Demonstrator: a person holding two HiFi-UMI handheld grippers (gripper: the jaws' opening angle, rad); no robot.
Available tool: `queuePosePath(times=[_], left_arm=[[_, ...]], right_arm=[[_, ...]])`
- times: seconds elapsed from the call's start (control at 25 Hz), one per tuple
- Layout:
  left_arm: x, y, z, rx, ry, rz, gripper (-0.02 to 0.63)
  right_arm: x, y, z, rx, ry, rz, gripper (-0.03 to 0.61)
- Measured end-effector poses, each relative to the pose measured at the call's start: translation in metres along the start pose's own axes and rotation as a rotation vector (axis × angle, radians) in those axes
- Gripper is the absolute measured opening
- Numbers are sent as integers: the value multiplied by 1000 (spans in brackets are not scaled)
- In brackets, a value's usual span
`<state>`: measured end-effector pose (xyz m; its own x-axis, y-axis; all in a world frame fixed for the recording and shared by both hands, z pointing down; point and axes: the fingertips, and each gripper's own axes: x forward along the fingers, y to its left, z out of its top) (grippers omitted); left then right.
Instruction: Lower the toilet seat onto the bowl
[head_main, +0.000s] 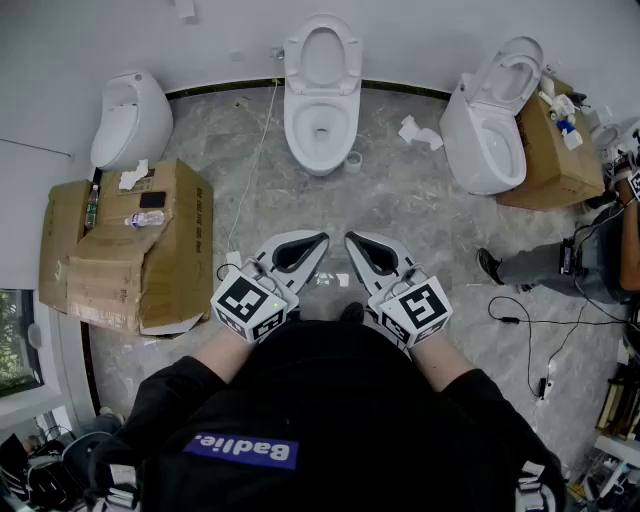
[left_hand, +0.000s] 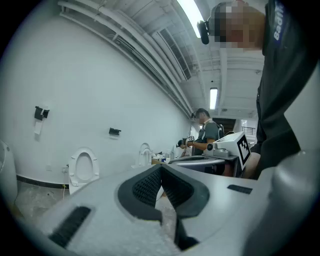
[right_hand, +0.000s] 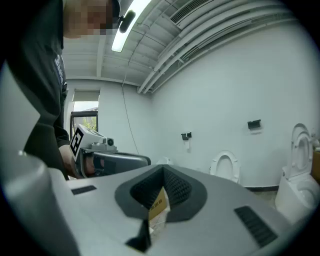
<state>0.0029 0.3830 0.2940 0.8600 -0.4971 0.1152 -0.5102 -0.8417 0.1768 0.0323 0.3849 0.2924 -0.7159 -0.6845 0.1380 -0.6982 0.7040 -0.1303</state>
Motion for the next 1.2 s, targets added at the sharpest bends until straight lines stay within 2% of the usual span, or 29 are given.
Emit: queuePosePath(times=[0.68,1.2], left_arm=[[5,-6,0,-5,7,18,17],[37,-12,-2,-8,1,99,17]], right_arm=[[-7,-2,-2,17,9,29,27],[-29,-47,-16,57,13,61,28]])
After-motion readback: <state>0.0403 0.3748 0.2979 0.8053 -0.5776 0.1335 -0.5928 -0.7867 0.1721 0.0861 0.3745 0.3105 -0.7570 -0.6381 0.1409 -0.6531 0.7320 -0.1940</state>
